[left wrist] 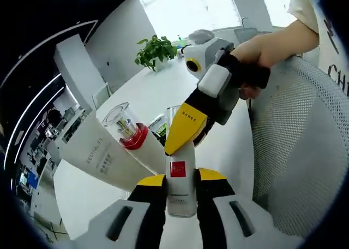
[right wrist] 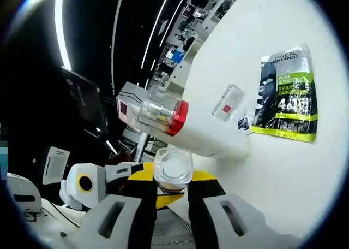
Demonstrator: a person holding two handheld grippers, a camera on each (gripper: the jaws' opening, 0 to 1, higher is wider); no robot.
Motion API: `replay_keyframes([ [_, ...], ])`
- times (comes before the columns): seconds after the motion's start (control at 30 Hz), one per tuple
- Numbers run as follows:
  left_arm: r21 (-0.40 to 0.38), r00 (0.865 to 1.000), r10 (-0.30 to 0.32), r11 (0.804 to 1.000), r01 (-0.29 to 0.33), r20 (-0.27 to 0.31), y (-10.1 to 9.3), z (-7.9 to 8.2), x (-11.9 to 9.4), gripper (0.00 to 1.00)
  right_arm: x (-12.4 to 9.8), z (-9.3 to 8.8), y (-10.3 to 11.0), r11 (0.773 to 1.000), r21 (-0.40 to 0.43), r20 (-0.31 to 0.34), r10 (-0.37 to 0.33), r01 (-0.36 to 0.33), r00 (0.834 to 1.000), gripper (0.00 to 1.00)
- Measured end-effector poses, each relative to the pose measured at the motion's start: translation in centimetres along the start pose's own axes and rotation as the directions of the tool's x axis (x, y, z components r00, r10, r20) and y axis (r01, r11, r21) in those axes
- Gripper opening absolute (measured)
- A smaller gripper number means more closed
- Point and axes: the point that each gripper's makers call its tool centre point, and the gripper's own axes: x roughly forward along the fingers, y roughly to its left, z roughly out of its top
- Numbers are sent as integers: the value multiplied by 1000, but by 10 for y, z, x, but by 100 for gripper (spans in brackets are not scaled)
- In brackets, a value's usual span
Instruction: Arrange the skincare products in the storage area until every visible bottle or jar stands upright without overlapping.
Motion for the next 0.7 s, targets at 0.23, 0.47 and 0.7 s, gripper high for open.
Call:
replay_keyframes([
  [0.23, -2, 1000, -24, 1000, 24, 15, -2, -1, -2, 21, 0, 0, 4, 995, -99, -27, -14, 11, 1000, 19],
  [0.47, -91, 998, -61, 994, 61, 0, -11, -11, -13, 27, 3, -4, 10, 934, -355, -85, -63, 28, 994, 19],
  [0.7, -50, 994, -105, 993, 104, -26, -10, -23, 0, 36, 4, -5, 14, 835, -549, -121, -118, 33, 986, 19],
])
